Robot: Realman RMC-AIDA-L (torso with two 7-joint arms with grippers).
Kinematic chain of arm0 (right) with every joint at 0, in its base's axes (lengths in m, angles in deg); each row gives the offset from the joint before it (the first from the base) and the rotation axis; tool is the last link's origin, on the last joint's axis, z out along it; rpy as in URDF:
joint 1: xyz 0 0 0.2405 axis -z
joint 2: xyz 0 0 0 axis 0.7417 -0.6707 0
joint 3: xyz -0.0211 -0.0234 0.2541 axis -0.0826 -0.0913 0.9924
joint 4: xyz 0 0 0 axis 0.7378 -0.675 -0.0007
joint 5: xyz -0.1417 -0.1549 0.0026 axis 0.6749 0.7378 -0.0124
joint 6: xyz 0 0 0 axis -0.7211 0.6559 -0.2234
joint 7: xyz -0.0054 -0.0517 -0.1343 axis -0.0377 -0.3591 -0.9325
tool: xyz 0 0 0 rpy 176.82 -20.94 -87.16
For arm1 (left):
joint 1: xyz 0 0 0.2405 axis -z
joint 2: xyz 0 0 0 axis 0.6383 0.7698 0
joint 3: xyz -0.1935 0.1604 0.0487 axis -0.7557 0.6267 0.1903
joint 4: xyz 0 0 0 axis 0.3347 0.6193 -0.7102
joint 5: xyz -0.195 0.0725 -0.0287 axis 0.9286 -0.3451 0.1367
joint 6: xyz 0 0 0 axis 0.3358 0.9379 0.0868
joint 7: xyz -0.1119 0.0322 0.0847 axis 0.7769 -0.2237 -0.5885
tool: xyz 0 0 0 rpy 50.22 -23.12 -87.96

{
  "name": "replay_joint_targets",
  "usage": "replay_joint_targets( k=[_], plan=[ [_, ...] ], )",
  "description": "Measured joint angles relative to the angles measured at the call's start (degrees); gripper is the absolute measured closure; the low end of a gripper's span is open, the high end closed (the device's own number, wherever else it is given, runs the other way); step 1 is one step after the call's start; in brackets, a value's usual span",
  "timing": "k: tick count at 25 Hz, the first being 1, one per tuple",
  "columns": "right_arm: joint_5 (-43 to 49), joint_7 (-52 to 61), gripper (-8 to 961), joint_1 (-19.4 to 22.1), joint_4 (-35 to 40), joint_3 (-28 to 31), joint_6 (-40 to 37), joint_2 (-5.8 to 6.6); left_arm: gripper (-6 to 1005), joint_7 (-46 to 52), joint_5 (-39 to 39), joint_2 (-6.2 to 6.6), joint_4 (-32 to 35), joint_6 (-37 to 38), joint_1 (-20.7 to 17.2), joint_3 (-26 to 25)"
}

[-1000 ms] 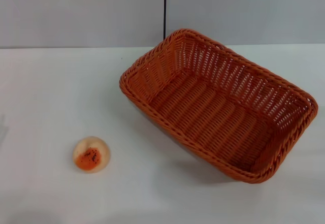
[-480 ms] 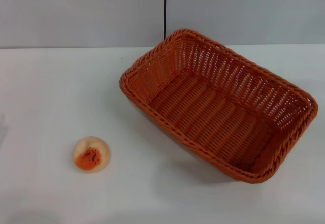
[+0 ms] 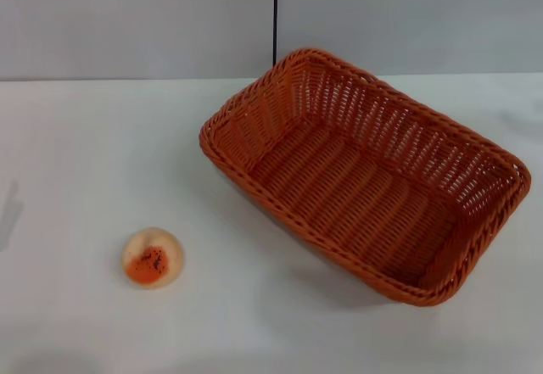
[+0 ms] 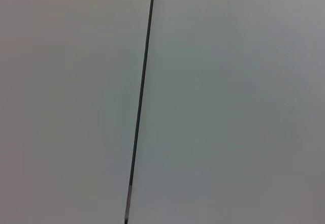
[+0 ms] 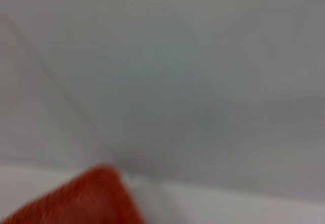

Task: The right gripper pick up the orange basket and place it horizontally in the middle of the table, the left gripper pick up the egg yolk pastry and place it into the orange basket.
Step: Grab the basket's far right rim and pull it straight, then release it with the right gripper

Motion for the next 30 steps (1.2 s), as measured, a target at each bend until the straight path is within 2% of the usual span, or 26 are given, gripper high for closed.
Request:
replay_joint_targets(
  k=[3, 8, 19, 23, 30],
  plan=[
    [3.5, 0.5, 169, -3.8, -3.1, -4.1, 2.6, 0.56, 190, 0.0, 0.0, 0.0, 0.0, -0.2, -0.2, 0.1],
    [4.5, 0.4, 169, -6.6, -5.9, -8.3, 1.5, 0.47, 190, 0.0, -0.1, -0.12, 0.0, -0.1, -0.5, 0.2],
    [7.6, -3.3, 169, -10.8, -15.7, -9.2, -4.7, 0.01, 190, 0.0, -0.1, -0.26, 0.0, -0.2, -1.2, 0.2],
    [7.9, -5.4, 171, -12.5, -20.8, -10.0, -8.5, -0.58, 190, 0.0, -0.1, -0.27, -0.1, -0.2, -1.1, 0.2],
    [7.9, -6.3, 176, -13.2, -22.5, -12.9, -12.7, -1.87, 190, 0.0, -0.1, -0.27, -0.2, -0.3, -0.9, 0.1]
  ],
)
